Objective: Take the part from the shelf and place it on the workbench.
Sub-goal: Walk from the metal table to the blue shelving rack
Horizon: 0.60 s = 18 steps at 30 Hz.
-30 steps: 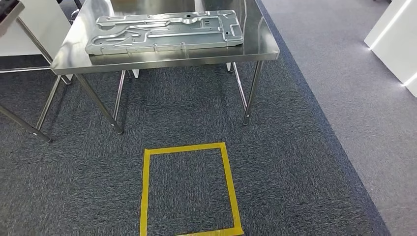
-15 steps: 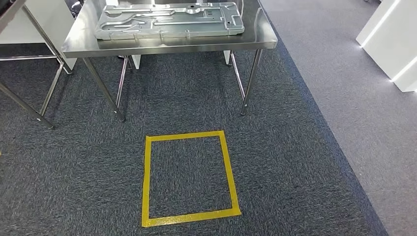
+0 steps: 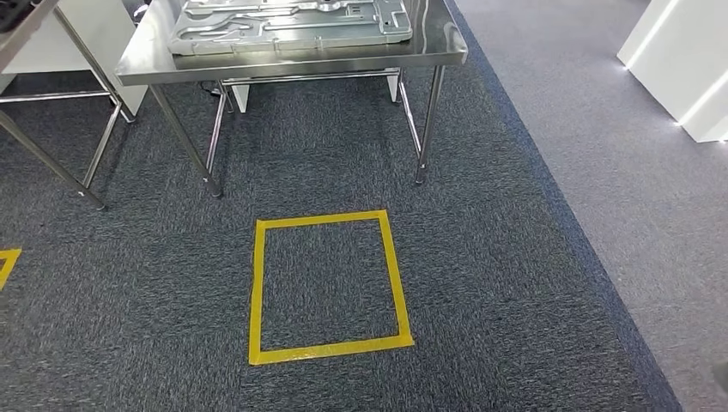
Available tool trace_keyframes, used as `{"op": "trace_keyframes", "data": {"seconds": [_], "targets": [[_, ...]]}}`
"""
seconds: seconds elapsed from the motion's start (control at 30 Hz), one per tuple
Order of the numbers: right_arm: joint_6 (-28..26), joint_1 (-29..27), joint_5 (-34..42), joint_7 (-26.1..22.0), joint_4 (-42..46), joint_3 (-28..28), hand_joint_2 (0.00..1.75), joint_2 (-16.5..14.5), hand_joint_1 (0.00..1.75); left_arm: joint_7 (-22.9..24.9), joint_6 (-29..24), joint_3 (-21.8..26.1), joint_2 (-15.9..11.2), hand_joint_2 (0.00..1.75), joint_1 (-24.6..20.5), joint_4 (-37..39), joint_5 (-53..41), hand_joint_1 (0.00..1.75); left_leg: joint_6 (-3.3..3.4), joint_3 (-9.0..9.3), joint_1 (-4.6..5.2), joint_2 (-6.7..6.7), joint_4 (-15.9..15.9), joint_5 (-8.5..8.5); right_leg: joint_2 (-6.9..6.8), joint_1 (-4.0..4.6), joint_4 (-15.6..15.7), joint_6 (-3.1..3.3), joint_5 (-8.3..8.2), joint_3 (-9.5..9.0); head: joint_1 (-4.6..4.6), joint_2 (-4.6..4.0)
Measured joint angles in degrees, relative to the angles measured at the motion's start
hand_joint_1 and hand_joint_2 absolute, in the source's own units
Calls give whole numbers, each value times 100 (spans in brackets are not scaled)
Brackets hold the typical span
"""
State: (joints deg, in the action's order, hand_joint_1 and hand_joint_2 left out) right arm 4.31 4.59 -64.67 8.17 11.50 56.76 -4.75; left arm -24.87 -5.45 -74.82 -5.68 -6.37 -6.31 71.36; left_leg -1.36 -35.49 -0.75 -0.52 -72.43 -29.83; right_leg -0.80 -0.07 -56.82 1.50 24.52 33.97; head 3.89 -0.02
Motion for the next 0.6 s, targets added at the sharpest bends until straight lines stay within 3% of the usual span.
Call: {"op": "trace_keyframes", "data": {"seconds": [0.03,0.07,0.1,0.13,0.17,0.23,0.27,0.3,0.37,0.4,0.43,0.47,0.57,0.6], "targets": [[1,5,-11,-2,1,-1,0,6,0,1,1,-9,11,0,-19,-3,0,0,20,349,2,4,400,50,2,4,-45,-21,-56,109,1,0],[4,7,-33,-4,2,-1,0,16,0,3,6,-16,24,0,-45,-8,0,0,49,739,13,7,924,-7,5,11,-94,-50,-108,206,0,0],[11,6,-65,-9,4,-2,0,39,0,14,16,-19,45,0,-68,-15,0,0,83,1018,28,7,1332,-129,4,15,-119,-83,-154,256,-1,0],[21,4,-100,-16,5,-4,0,68,0,40,29,-24,71,0,-83,-22,1,0,122,1208,48,6,1637,-249,1,14,-129,-123,-203,284,-2,0],[31,-4,-134,-23,6,-7,0,101,0,86,41,-33,98,0,-86,-27,1,0,163,1254,70,0,1769,-284,-2,6,-125,-166,-254,295,-3,0],[43,-27,-181,-45,7,-13,0,178,0,215,44,-56,161,0,-62,-32,1,0,251,1186,77,-25,1775,-179,6,-32,-146,-244,-278,321,-2,0],[44,-41,-193,-60,6,-14,0,208,0,274,30,-64,189,0,-52,-33,1,0,293,1138,75,-35,1785,-112,19,-45,-285,-276,-143,379,-2,0],[43,-55,-200,-81,5,-15,0,232,0,320,10,-68,211,0,-46,-33,0,0,324,1077,68,-44,1790,-45,34,-57,-537,-304,75,475,-2,0],[46,-64,-198,-111,4,-15,0,252,0,377,-28,-70,231,0,-40,-33,0,0,351,921,78,-45,1774,65,54,-65,-1335,-348,633,734,-2,0],[57,-63,-198,-117,4,-15,0,256,0,397,-38,-73,233,0,-32,-33,0,0,347,847,83,-38,1760,109,58,-66,-1650,-360,801,805,-2,0],[74,-62,-197,-115,4,-15,0,257,0,411,-44,-76,232,0,-22,-33,1,0,339,782,87,-26,1741,149,59,-66,-1781,-364,866,772,-2,0],[95,-63,-197,-109,4,-15,0,257,0,420,-45,-82,230,0,-14,-33,1,0,327,729,90,-5,1718,178,64,-66,-1654,-357,817,607,-2,0],[122,-72,-197,-76,4,-15,0,256,0,421,-45,-98,228,0,-17,-34,0,0,285,612,93,85,1635,233,232,-59,-453,-274,475,-244,-2,0],[118,-76,-197,-68,4,-15,0,254,0,415,-45,-101,228,0,-25,-34,0,0,261,576,96,115,1611,248,291,-51,-172,-237,427,-409,-2,0]]}}
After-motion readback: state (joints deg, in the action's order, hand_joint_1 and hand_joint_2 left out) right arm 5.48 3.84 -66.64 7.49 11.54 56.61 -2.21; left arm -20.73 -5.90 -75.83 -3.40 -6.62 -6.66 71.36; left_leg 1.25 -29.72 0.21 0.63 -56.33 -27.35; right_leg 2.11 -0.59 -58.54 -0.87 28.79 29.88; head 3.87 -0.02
